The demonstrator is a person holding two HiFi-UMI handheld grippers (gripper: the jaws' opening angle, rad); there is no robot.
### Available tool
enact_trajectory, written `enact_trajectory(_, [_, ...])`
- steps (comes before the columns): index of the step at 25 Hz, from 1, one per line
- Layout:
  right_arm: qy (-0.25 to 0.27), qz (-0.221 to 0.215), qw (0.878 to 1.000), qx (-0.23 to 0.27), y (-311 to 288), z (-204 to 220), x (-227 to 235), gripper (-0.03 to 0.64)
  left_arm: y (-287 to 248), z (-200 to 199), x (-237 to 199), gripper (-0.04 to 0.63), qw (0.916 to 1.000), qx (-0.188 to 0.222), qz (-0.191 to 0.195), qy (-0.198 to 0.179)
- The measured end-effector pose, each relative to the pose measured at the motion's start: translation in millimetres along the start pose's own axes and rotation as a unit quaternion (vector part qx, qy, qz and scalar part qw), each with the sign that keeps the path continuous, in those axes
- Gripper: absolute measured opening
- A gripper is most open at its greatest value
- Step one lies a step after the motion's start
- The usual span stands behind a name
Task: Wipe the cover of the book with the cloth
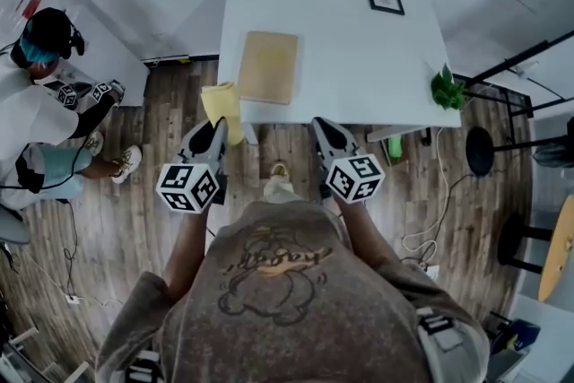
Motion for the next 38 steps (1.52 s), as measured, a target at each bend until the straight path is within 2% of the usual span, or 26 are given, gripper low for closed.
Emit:
enact_trajectory(7, [-0.003, -0.031, 0.999, -0.009, -53, -19, 47, 0.002, -67, -27, -11, 0.052, 0.9997, 0.005, -0.024, 0.001])
enact_trajectory(14, [-0.007, -0.052, 0.998, -0.022, -88, -22, 65, 0.002, -100, -45, -24, 0.052, 0.9993, 0.000, -0.036, -0.002])
enact_trajectory(20, [-0.017, -0.038, 0.999, -0.031, -97, -19, 69, 0.002, -118, -54, -34, 0.052, 0.9996, -0.011, -0.027, -0.003])
enact_trajectory(30, [-0.020, 0.010, 0.999, -0.041, -111, -19, 66, 0.002, -150, -72, -58, 0.052, 0.9991, -0.036, 0.014, -0.018])
enact_trajectory(38, [-0.022, 0.028, 0.997, -0.065, -118, -6, 61, 0.002, -182, -69, -85, 0.052, 0.9961, -0.070, 0.022, -0.049])
Point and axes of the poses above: the fingertips, and each gripper's own axes: y backward along the fingers, x to its right, z out of its underside, the point moved 2 cm from there along y, backward along the fingers, and after that the axes turned 10 degrees about y, right-handed, at the moved point
